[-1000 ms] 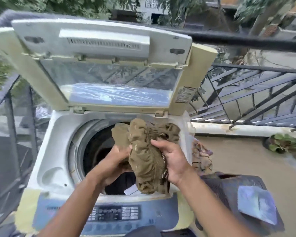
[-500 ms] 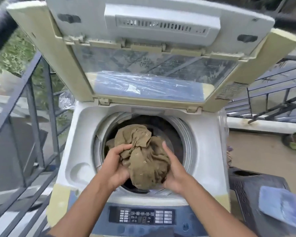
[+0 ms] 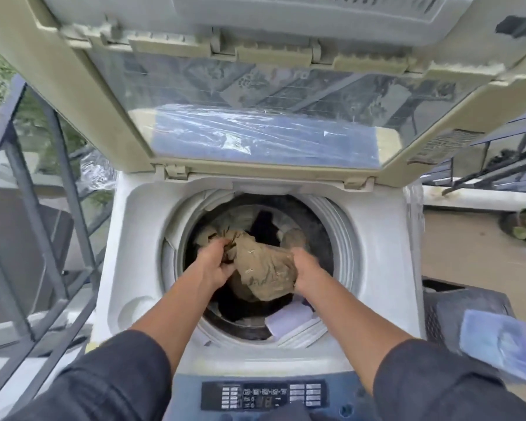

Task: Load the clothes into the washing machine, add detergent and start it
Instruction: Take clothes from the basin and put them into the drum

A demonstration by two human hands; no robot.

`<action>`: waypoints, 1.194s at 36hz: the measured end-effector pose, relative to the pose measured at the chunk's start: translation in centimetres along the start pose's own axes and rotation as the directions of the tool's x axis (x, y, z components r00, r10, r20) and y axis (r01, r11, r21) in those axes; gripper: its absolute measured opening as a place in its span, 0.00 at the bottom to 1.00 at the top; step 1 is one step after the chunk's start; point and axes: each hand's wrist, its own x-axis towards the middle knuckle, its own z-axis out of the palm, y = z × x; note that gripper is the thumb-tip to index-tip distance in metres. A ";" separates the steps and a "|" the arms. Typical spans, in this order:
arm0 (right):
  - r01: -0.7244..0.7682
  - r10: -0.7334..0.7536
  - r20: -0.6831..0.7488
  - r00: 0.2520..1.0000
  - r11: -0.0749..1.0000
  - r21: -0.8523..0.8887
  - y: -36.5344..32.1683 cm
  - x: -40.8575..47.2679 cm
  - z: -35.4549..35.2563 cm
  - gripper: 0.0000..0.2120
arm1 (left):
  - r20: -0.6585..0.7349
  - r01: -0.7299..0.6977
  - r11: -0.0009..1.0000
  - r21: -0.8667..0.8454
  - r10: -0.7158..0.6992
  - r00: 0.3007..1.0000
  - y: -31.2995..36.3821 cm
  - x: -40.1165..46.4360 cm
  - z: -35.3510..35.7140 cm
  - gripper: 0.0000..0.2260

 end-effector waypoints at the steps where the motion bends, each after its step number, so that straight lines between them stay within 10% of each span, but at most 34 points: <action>1: 0.020 -0.020 -0.061 0.998 1.000 -0.012 -0.4 0.8 -0.3 0.31 | 0.017 0.005 1.000 0.021 -0.005 1.000 0.2 0.1 0.4 0.08; 10: 0.143 -0.170 -0.231 0.958 0.981 -0.129 -0.5 4.7 -2.4 0.39 | 0.276 -0.106 0.862 0.496 -0.040 0.960 -2.0 1.0 2.5 0.16; 19: 0.275 -0.288 -0.011 0.958 0.925 -0.264 -1.2 -5.7 -1.1 0.06 | 0.246 -0.150 0.774 0.615 -0.009 0.969 -4.8 -0.5 2.2 0.13; 24: 0.424 -0.400 0.140 0.906 0.853 -0.303 -1.7 -10.1 -2.1 0.06 | 0.235 -0.305 0.687 0.660 0.198 0.952 -4.7 -3.2 1.9 0.07; 31: 0.717 -0.660 0.287 0.694 0.601 -0.352 -2.2 -16.1 -5.4 0.06 | 0.426 -0.610 0.492 0.622 0.441 0.790 -4.3 -9.3 2.5 0.13; 37: 0.806 -0.900 0.285 0.329 0.110 -0.582 -1.3 -19.5 -10.7 0.08 | 0.544 -0.736 0.444 0.511 0.496 0.677 -5.5 -14.1 5.2 0.09; 43: 0.873 -0.968 0.116 0.224 0.146 -0.466 -1.3 -20.2 -17.5 0.05 | 0.636 -0.798 0.370 0.476 0.481 0.603 -8.1 -16.7 9.9 0.07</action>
